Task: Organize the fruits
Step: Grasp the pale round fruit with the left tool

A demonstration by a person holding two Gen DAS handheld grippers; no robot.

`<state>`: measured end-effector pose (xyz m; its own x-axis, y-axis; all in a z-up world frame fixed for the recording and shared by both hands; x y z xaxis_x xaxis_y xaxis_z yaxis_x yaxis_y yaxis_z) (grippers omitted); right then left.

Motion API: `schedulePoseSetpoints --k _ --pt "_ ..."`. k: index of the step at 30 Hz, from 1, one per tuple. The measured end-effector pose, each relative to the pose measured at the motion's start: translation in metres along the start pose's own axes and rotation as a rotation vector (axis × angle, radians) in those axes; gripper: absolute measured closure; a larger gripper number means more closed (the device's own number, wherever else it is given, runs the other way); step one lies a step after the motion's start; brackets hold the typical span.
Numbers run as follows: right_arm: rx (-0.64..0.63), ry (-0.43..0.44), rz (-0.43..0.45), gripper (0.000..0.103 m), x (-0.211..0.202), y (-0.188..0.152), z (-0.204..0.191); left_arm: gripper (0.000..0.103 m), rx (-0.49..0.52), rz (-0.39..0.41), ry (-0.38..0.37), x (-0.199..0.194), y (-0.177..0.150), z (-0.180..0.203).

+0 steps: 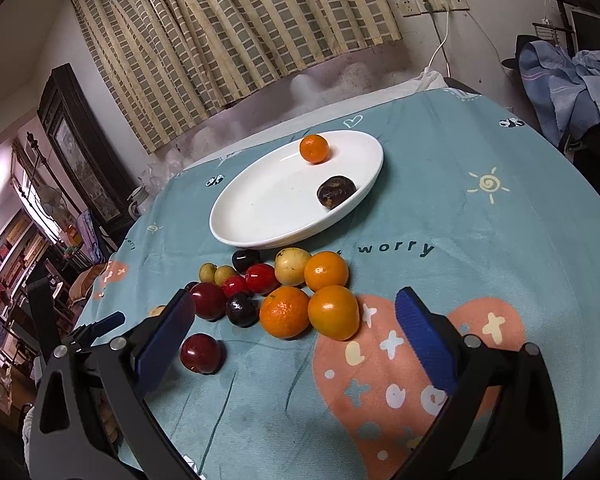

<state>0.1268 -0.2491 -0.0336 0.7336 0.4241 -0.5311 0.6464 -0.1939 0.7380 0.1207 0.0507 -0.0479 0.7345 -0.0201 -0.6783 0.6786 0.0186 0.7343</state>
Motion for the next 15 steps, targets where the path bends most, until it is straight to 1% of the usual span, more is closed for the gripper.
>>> schedulePoseSetpoints --k 5,7,8,9,10,12,14,15 --pt "-0.009 -0.016 -0.011 0.003 0.004 -0.002 0.000 0.004 0.048 -0.006 0.008 0.007 0.000 0.010" --pt "-0.015 -0.032 -0.018 0.003 0.007 -0.003 0.001 0.007 0.067 -0.011 0.009 0.010 0.000 0.014" --pt "-0.017 -0.037 -0.021 0.003 0.008 -0.003 0.002 0.011 0.072 -0.016 0.005 0.012 0.000 0.015" --pt "-0.019 -0.044 -0.025 0.003 0.011 -0.003 0.004 0.019 0.076 -0.028 -0.006 0.015 -0.001 0.016" --pt "-0.023 -0.049 -0.028 0.003 0.012 -0.004 0.005 0.024 0.076 -0.042 -0.017 0.018 -0.001 0.017" --pt "-0.024 -0.053 -0.039 0.003 0.017 -0.004 0.010 0.039 0.072 -0.068 -0.040 0.024 -0.003 0.018" --pt "0.004 -0.035 -0.046 0.003 0.020 -0.004 0.017 0.048 0.055 -0.086 -0.069 0.027 -0.004 0.016" --pt "0.017 -0.021 -0.046 0.003 0.020 -0.003 0.019 0.050 0.044 -0.088 -0.076 0.028 -0.004 0.015"
Point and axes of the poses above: each gripper's, at about its wrist camera, not at the fingertips, and x roughly the way its jaws point, z to its right, y to its top, the point moved 3 cm from there along x, roughly the way its jaws point, and after that the axes turned 2 degrees about z, right-handed, at the moved point
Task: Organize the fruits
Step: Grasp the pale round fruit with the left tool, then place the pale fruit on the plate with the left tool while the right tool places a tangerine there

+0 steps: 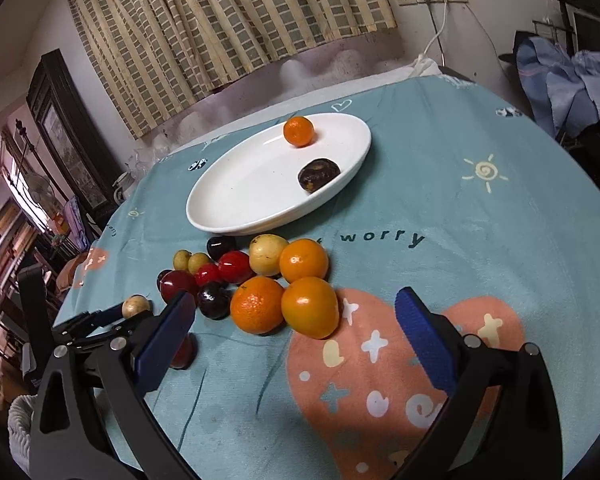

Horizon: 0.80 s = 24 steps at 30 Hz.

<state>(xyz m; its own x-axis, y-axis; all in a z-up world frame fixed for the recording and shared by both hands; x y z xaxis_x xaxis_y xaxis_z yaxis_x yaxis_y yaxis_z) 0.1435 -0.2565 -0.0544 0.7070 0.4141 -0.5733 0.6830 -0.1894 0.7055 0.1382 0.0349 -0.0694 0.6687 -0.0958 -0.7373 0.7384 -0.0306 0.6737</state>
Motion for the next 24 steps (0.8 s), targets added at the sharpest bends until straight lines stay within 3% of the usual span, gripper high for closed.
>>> schedulePoseSetpoints --k 3,8,16,24 --pt "0.018 0.040 0.006 0.012 -0.001 0.002 0.003 0.061 -0.028 -0.002 -0.020 0.001 0.001 -0.005" --pt "-0.013 0.044 -0.030 0.032 0.007 -0.001 0.001 0.061 -0.026 -0.001 -0.019 0.002 0.000 -0.003" --pt "-0.137 -0.083 -0.087 0.053 0.026 -0.011 -0.004 0.061 -0.021 -0.003 -0.012 0.003 0.000 -0.002" --pt "-0.061 -0.030 -0.118 0.058 0.043 -0.010 0.008 0.060 -0.014 -0.012 -0.006 0.004 0.000 0.000"
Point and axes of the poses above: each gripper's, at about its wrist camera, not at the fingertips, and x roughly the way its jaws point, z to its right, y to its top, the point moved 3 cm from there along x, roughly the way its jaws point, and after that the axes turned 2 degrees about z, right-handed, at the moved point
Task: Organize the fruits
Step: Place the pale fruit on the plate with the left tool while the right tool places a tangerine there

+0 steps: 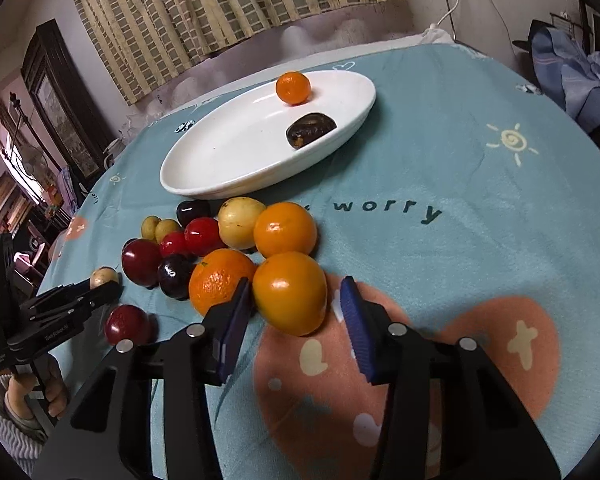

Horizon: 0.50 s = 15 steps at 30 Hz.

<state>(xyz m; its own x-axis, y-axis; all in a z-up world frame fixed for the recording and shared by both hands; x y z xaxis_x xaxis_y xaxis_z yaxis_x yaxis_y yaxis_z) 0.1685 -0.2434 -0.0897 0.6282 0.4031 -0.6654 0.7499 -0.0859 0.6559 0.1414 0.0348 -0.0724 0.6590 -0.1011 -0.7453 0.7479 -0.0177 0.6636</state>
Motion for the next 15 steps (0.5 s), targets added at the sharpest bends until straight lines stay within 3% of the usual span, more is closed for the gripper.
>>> schedulePoseSetpoints --k 3,15 --pt "0.012 0.018 -0.001 0.066 0.000 0.000 0.002 0.060 0.000 0.000 -0.007 0.000 0.000 -0.001" --pt "0.055 0.049 0.034 0.066 -0.017 0.003 0.007 0.062 -0.027 0.066 -0.034 -0.014 0.006 -0.007"
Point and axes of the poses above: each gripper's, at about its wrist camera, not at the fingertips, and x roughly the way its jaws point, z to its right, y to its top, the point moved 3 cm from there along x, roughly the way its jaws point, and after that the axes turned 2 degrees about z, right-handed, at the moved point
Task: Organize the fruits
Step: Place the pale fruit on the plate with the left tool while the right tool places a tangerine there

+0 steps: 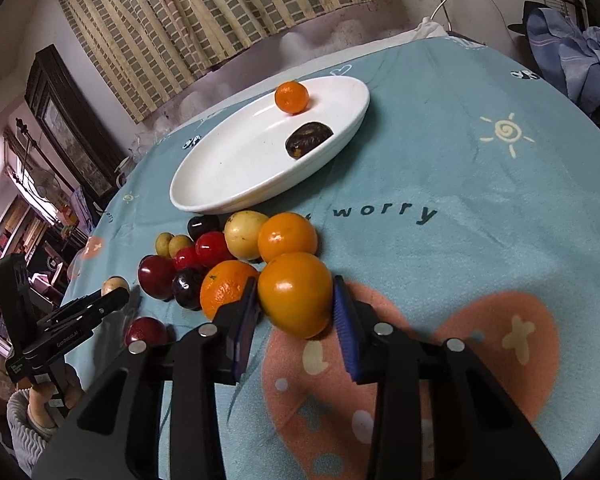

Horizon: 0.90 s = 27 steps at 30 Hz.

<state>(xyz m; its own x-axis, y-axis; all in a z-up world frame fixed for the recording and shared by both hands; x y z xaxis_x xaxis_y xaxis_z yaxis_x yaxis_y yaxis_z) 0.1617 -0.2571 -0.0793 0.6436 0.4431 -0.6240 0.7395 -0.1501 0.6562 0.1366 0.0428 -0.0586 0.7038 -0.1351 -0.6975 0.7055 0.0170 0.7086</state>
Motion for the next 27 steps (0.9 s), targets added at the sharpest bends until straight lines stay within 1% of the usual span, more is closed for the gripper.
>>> schedulePoseSetpoints --k 2,3,6,9,11,14,17,21,23,25,27 --pt "0.002 0.003 0.014 0.066 -0.004 0.002 0.000 0.062 -0.005 0.019 0.001 -0.006 0.003 -0.001" --pt "0.006 0.010 0.035 0.066 -0.010 0.004 -0.001 0.062 -0.010 0.031 -0.004 -0.009 0.006 -0.001" --pt "0.010 0.036 0.088 0.066 -0.025 0.017 -0.006 0.062 -0.025 0.071 -0.017 -0.020 0.027 0.003" --pt "-0.005 0.067 0.112 0.066 -0.032 0.047 -0.021 0.062 -0.019 0.084 -0.039 -0.019 0.055 0.013" --pt "-0.008 0.072 0.131 0.066 -0.029 0.070 -0.028 0.062 -0.020 0.092 -0.069 -0.012 0.079 0.024" --pt "0.003 0.087 0.139 0.066 -0.011 0.094 -0.037 0.062 -0.005 0.101 -0.070 0.008 0.105 0.041" --pt "0.014 0.104 0.116 0.066 0.020 0.105 -0.040 0.062 0.004 0.080 -0.078 0.038 0.120 0.056" --pt "0.017 0.093 0.060 0.066 0.063 0.108 -0.040 0.061 0.046 0.048 -0.046 0.072 0.123 0.066" --pt "0.021 0.072 0.037 0.066 0.074 0.109 -0.038 0.061 0.059 0.034 -0.045 0.083 0.121 0.068" --pt "0.027 0.037 0.010 0.064 0.079 0.111 -0.035 0.058 0.075 0.022 -0.047 0.090 0.118 0.069" --pt "0.044 0.041 0.030 0.063 0.075 0.114 -0.032 0.039 0.094 0.039 -0.031 0.088 0.117 0.071"
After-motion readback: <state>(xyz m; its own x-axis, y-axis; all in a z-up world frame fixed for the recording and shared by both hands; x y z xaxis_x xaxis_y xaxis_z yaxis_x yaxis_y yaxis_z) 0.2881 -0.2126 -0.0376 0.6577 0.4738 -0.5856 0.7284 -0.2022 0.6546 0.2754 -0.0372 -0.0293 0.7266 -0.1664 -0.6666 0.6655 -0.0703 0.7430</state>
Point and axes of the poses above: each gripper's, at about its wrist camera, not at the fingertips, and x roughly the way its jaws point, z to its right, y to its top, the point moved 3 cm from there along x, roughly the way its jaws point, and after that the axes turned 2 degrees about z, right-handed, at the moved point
